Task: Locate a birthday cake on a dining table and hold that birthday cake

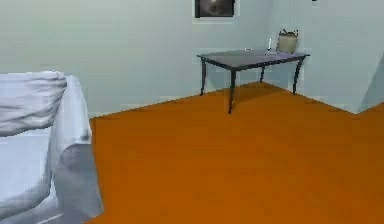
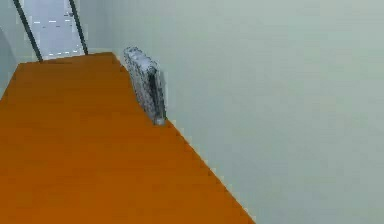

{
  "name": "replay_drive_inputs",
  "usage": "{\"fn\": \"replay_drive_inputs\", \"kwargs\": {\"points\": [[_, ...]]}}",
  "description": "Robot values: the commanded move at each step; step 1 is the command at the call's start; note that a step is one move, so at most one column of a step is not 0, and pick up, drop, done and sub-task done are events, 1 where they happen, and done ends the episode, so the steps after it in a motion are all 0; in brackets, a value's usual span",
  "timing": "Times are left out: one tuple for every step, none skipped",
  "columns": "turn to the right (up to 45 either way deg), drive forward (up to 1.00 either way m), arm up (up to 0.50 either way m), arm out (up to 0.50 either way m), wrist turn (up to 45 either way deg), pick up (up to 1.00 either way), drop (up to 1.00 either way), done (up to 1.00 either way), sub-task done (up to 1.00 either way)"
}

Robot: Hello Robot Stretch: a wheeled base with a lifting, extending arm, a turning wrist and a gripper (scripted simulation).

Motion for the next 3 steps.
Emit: {"fn": "replay_drive_inputs", "kwargs": {"points": [[-45.0, 0.00, 0.00, 0.00, 0.0, 0.00, 0.00, 0.00, 0.00], [-45.0, 0.00, 0.00, 0.00, 0.0, 0.00, 0.00, 0.00, 0.00], [-18.0, 0.00, 0.00, 0.00, 0.0, 0.00, 0.00, 0.00, 0.00]]}}
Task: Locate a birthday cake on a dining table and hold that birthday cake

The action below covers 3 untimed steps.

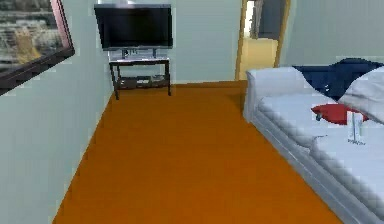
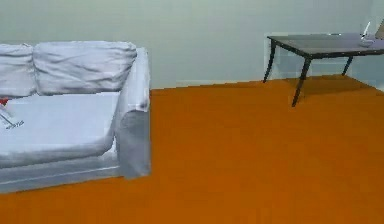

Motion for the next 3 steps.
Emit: {"fn": "replay_drive_inputs", "kwargs": {"points": [[0.0, 1.00, 0.00, 0.00, 0.0, 0.00, 0.00, 0.00, 0.00], [0.0, 1.00, 0.00, 0.00, 0.0, 0.00, 0.00, 0.00, 0.00], [3.0, 0.00, 0.00, 0.00, 0.0, 0.00, 0.00, 0.00, 0.00]]}}
